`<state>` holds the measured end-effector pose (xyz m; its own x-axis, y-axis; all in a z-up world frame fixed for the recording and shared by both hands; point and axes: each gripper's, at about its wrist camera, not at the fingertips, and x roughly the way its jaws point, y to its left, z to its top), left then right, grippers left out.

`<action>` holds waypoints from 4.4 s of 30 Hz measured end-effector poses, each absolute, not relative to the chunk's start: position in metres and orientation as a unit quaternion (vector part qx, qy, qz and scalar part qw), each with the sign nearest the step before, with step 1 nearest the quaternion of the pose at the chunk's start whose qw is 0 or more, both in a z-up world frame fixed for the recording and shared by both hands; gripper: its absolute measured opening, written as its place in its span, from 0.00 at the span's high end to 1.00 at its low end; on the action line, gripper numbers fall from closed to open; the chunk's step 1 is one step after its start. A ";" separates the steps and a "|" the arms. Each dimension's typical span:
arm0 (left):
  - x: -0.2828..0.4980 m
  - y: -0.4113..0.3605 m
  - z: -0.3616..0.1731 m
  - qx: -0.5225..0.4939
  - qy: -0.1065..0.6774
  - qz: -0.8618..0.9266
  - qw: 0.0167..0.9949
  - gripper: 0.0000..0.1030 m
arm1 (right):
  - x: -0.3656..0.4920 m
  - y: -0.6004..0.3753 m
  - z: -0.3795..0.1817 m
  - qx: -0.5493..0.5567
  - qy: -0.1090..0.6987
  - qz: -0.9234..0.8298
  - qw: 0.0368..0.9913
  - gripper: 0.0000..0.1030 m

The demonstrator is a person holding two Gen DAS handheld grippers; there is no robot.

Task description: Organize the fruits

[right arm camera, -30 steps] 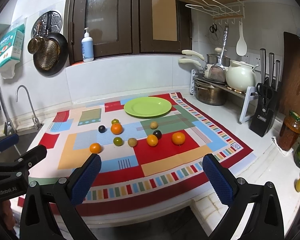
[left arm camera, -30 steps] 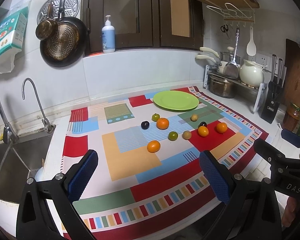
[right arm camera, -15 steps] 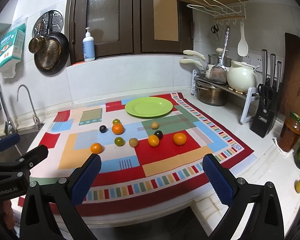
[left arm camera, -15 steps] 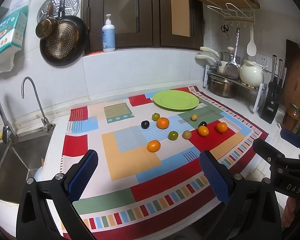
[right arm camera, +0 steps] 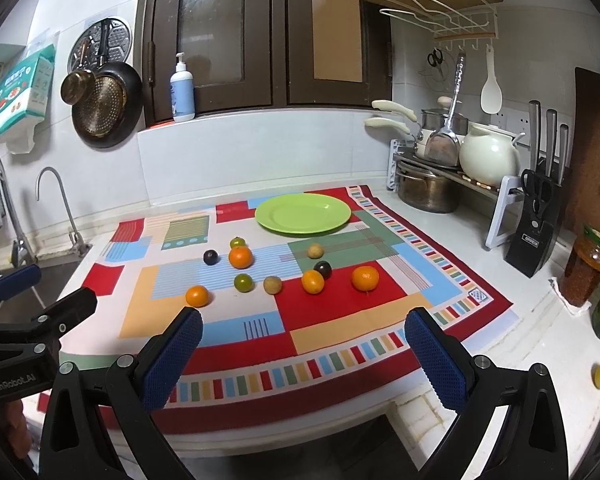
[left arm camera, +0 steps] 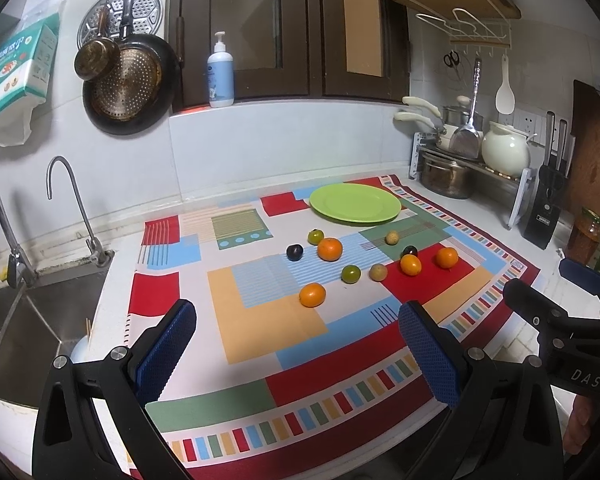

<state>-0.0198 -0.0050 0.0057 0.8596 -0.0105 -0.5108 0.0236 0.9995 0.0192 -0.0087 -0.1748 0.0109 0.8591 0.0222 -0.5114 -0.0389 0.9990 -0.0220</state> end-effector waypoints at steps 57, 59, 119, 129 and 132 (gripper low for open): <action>0.152 -0.026 -0.104 -0.013 0.408 0.004 0.913 0.49 | 0.196 -0.159 -0.105 -0.023 0.424 0.156 0.892 0.50; 0.155 -0.026 -0.107 -0.018 0.414 0.000 0.910 0.50 | 0.200 -0.158 -0.108 -0.025 0.427 0.156 0.891 0.53; 0.245 -0.072 0.012 0.026 0.349 -0.146 0.925 0.65 | 0.258 -0.199 -0.005 0.008 0.375 0.166 0.912 0.71; 0.306 -0.086 0.017 0.068 0.351 -0.177 0.917 0.65 | 0.315 -0.213 -0.010 0.016 0.400 0.150 0.904 0.71; 0.327 -0.089 0.014 0.072 0.359 -0.186 0.912 0.65 | 0.332 -0.215 -0.016 0.015 0.412 0.148 0.899 0.71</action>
<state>0.3275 -0.0893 0.0141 0.6730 -0.2866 -0.6819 0.3901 0.9208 -0.0020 0.3321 -0.2147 -0.0155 0.6173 0.2788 -0.7356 -0.2543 0.9556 0.1488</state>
